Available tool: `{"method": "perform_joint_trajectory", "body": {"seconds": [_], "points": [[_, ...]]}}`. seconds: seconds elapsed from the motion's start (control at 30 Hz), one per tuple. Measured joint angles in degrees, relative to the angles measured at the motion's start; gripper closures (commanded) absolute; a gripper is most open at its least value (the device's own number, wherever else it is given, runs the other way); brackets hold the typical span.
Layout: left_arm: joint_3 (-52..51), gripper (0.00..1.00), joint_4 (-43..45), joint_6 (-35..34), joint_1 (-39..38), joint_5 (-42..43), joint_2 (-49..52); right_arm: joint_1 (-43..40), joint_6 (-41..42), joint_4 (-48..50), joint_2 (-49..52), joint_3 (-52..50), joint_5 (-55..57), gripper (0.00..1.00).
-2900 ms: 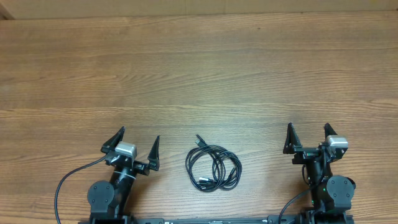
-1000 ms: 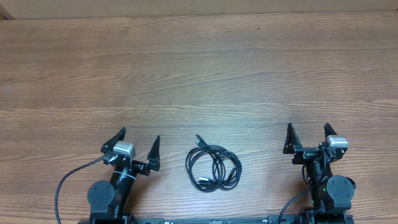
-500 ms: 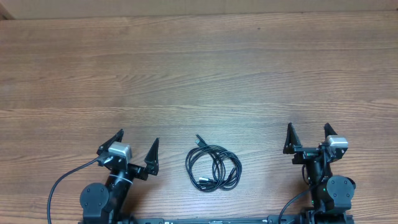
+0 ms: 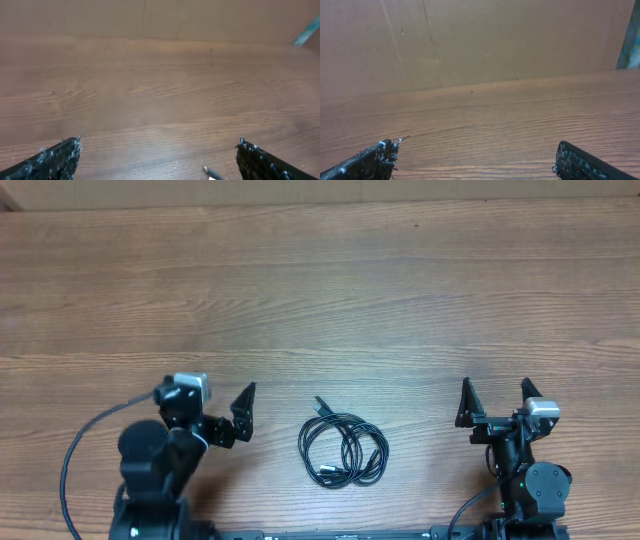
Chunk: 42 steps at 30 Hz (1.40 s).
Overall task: Untangle cables
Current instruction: 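Move the left gripper over the black cable bundle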
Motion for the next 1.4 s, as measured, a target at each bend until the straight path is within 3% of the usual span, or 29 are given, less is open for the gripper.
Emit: {"method": "perform_joint_trajectory", "body": {"seconds": [0.17,0.4,0.5,0.93,1.4], "points": [[9.2,0.0,-5.5,0.4,0.0,3.1,10.8,0.0,0.0,0.0,0.0,0.0,0.0,0.0],[20.0,0.0,-16.0,5.4,-0.2,8.2,22.7,0.0,0.0,-0.1,0.0,0.0,0.0,0.0],[23.3,0.0,-19.8,8.5,-3.6,9.3,27.7,0.0,0.0,-0.1,0.0,0.0,0.0,0.0],[24.2,0.0,-19.8,12.4,-31.1,0.9,39.2,0.0,0.0,0.0,0.0,0.0,0.0,0.0],[24.2,0.0,-17.9,12.4,-32.3,-0.8,49.1,0.0,0.0,0.0,0.0,0.0,0.0,0.0]]}}
